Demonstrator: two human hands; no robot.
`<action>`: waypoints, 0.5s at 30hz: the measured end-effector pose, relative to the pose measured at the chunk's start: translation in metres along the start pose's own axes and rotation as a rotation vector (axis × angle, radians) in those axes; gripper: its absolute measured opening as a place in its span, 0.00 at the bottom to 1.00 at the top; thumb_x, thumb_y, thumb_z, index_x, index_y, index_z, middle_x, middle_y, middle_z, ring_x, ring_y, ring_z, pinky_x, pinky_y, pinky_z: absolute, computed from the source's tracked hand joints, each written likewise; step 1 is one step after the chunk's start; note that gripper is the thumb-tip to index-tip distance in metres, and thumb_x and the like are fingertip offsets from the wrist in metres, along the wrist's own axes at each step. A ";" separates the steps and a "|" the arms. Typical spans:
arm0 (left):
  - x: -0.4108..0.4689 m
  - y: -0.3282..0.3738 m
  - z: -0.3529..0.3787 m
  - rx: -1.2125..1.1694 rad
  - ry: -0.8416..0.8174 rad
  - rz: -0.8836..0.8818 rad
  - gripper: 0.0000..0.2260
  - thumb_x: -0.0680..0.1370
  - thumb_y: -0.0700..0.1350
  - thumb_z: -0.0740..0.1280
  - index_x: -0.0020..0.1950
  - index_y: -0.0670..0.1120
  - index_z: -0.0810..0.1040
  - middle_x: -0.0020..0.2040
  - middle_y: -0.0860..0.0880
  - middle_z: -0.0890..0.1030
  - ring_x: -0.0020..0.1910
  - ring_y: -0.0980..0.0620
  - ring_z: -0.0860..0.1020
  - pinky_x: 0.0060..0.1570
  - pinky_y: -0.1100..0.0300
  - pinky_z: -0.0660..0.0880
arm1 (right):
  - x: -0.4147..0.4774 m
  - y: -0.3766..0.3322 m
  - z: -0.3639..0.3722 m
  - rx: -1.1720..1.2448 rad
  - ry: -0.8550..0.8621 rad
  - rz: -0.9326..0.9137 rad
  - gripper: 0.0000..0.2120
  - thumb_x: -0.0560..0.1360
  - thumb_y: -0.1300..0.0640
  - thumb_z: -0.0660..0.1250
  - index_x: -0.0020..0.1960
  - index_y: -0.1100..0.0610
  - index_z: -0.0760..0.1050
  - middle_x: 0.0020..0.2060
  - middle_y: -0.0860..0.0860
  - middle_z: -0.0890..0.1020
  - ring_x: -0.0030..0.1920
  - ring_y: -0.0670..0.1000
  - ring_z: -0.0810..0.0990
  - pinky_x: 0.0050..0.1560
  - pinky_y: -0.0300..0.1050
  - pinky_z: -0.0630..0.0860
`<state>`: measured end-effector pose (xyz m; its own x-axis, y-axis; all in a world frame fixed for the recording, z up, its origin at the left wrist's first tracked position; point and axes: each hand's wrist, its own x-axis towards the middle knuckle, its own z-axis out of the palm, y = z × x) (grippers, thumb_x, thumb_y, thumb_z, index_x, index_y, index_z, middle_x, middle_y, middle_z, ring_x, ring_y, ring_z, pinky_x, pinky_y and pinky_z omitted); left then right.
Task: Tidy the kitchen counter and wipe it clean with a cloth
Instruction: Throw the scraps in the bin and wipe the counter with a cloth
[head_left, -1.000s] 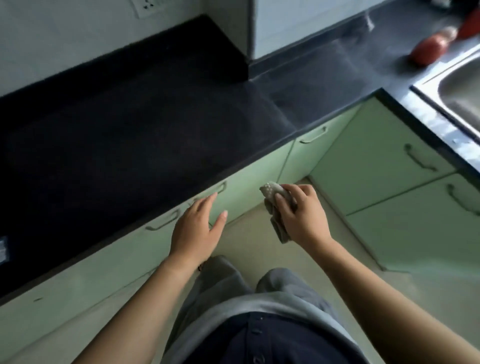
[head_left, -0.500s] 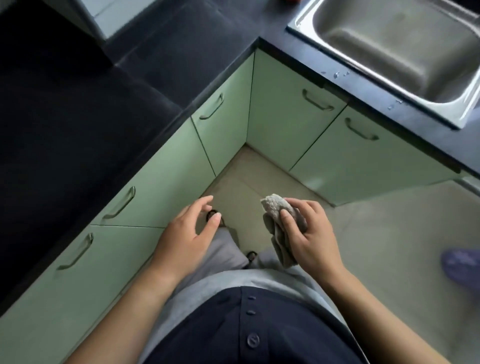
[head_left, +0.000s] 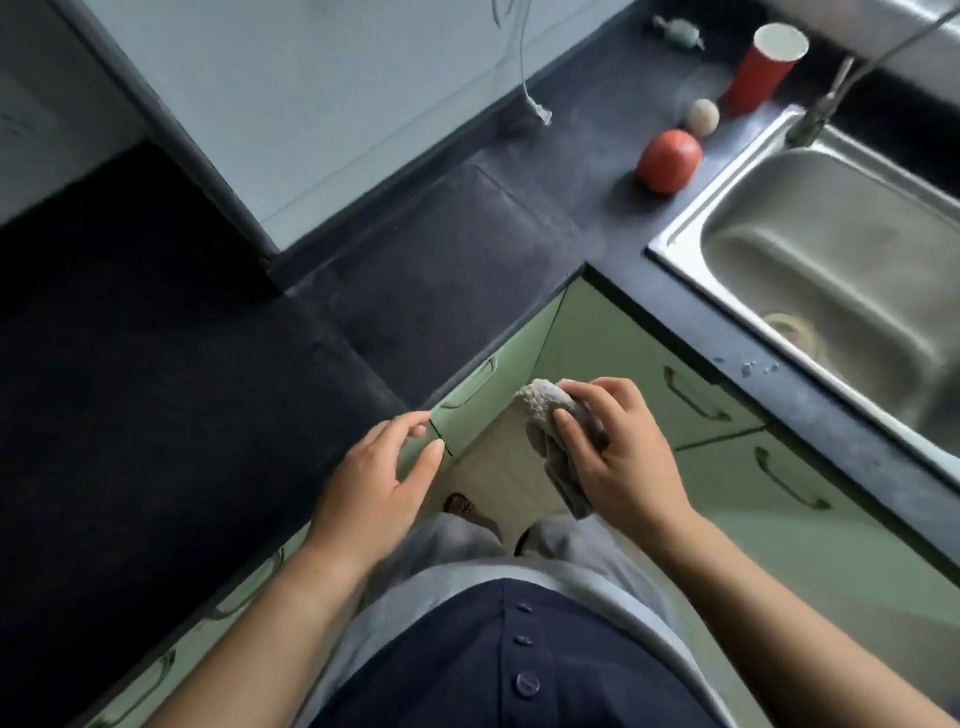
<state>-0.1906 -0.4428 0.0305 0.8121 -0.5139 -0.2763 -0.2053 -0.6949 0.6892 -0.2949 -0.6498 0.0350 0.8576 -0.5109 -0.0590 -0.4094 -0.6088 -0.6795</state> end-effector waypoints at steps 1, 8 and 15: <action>0.011 0.000 -0.005 0.010 0.017 -0.011 0.16 0.78 0.53 0.61 0.65 0.53 0.73 0.58 0.56 0.76 0.58 0.56 0.74 0.55 0.59 0.71 | 0.020 -0.005 -0.001 0.000 -0.011 -0.027 0.12 0.76 0.48 0.62 0.59 0.48 0.75 0.51 0.46 0.73 0.48 0.45 0.73 0.47 0.37 0.67; 0.077 -0.017 -0.026 0.206 0.020 -0.128 0.19 0.77 0.58 0.60 0.64 0.52 0.73 0.62 0.56 0.75 0.58 0.53 0.74 0.52 0.57 0.74 | 0.145 -0.029 0.010 0.010 -0.156 -0.218 0.12 0.76 0.49 0.62 0.58 0.49 0.75 0.51 0.47 0.73 0.49 0.46 0.74 0.49 0.38 0.68; 0.131 -0.026 -0.020 0.395 0.048 -0.264 0.21 0.77 0.58 0.60 0.66 0.51 0.71 0.67 0.52 0.71 0.64 0.50 0.71 0.59 0.54 0.71 | 0.249 -0.049 0.048 -0.107 -0.475 -0.435 0.14 0.76 0.46 0.61 0.61 0.47 0.73 0.53 0.49 0.72 0.52 0.51 0.74 0.48 0.45 0.73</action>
<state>-0.0687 -0.4822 -0.0103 0.8868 -0.2766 -0.3702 -0.1729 -0.9415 0.2892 -0.0469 -0.7182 0.0186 0.9862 0.1046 -0.1280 -0.0015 -0.7688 -0.6395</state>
